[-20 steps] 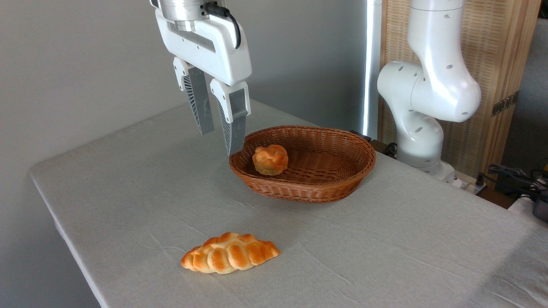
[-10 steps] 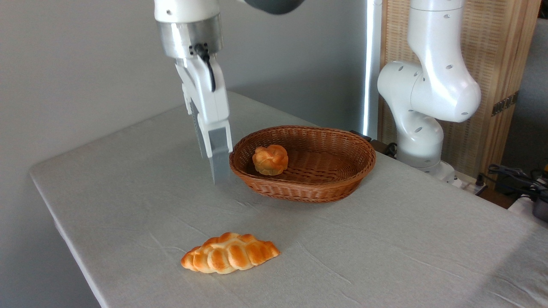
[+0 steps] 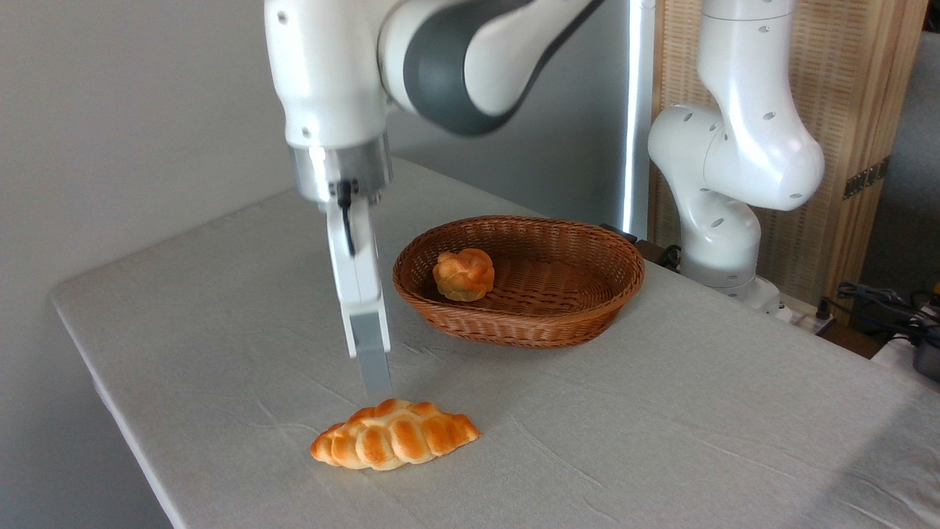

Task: Put bread into the basket
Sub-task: 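Move the gripper over the braided bread roll and lower it, then close the gripper on the middle of the braided roll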

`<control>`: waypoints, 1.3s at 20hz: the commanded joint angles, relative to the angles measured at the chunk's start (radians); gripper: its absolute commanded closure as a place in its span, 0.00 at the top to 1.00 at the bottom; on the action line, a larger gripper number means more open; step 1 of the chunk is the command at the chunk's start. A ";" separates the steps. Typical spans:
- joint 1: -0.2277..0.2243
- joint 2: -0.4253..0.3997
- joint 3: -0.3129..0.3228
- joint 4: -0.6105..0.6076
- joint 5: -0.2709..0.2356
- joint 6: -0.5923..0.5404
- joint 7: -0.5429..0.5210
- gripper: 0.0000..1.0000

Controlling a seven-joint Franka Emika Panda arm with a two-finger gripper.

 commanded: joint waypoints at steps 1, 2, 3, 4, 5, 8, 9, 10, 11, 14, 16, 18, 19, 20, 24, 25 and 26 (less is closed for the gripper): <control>-0.004 0.028 0.010 -0.041 0.018 0.078 0.056 1.00; -0.004 0.045 0.010 -0.041 0.018 0.095 0.058 1.00; -0.004 0.052 0.010 -0.041 0.018 0.106 0.058 1.00; -0.004 0.066 0.010 -0.041 0.018 0.120 0.058 1.00; -0.003 0.069 0.010 -0.041 0.024 0.123 0.058 1.00; 0.000 0.065 0.019 -0.046 0.058 0.123 0.060 1.00; 0.000 0.066 0.017 -0.046 0.061 0.123 0.060 1.00; 0.000 0.068 0.019 -0.046 0.063 0.124 0.060 1.00; 0.000 0.069 0.019 -0.049 0.063 0.124 0.060 1.00; 0.000 0.071 0.019 -0.070 0.093 0.133 0.063 1.00; 0.000 0.071 0.017 -0.095 0.104 0.153 0.063 1.00; 0.000 0.069 0.014 -0.117 0.104 0.179 0.060 1.00; 0.000 0.069 0.014 -0.118 0.104 0.184 0.060 1.00; 0.000 0.069 0.014 -0.121 0.104 0.186 0.060 1.00; 0.000 0.071 0.011 -0.123 0.104 0.190 0.060 0.69; -0.001 0.071 0.010 -0.123 0.104 0.190 0.060 0.51; -0.001 0.069 0.008 -0.123 0.103 0.190 0.058 0.29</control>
